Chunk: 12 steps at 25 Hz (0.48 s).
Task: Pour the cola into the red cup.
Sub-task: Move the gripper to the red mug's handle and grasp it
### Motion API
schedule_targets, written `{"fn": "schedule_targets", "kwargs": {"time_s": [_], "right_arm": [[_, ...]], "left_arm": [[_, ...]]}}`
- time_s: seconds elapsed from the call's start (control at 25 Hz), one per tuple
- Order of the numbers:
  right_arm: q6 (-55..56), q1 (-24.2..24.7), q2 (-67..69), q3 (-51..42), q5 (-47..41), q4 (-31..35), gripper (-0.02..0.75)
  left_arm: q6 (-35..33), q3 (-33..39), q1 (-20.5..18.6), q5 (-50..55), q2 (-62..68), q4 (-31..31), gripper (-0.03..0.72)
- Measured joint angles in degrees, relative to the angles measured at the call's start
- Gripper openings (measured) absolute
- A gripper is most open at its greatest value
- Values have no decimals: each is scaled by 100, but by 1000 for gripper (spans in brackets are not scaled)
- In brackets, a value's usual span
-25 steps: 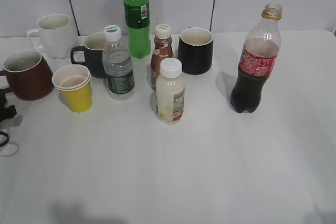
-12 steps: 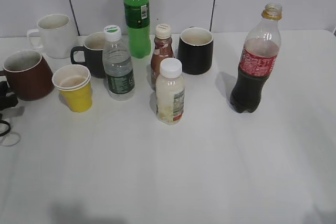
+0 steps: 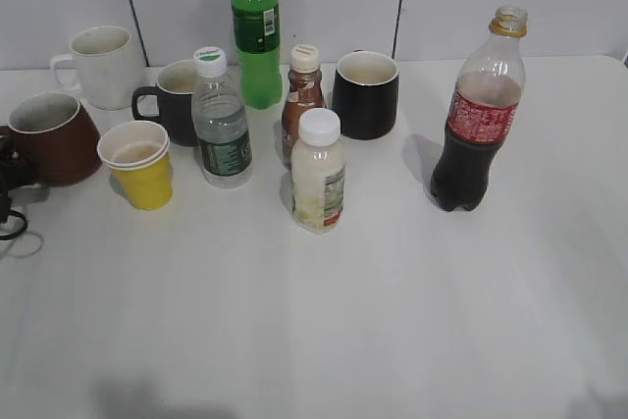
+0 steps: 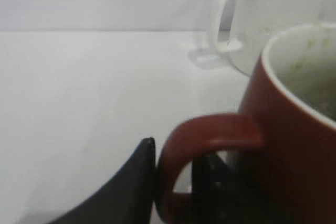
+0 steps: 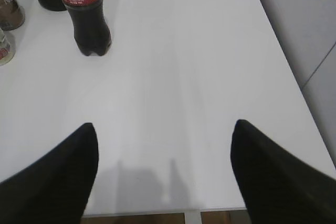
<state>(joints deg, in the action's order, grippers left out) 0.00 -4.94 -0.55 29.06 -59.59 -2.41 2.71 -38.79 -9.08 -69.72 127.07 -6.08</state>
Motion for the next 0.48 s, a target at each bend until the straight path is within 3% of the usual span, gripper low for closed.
{"fn": "schedule_targets", "kwargs": {"time_s": [0.24,0.48], "right_arm": [[0,0,0,0,0,0,589],[0,0,0,0,0,0,589]], "left_arm": [[-71,-65,-11,80,5,-122,67],[-83,-65,-22,84,11,-279,57]]}}
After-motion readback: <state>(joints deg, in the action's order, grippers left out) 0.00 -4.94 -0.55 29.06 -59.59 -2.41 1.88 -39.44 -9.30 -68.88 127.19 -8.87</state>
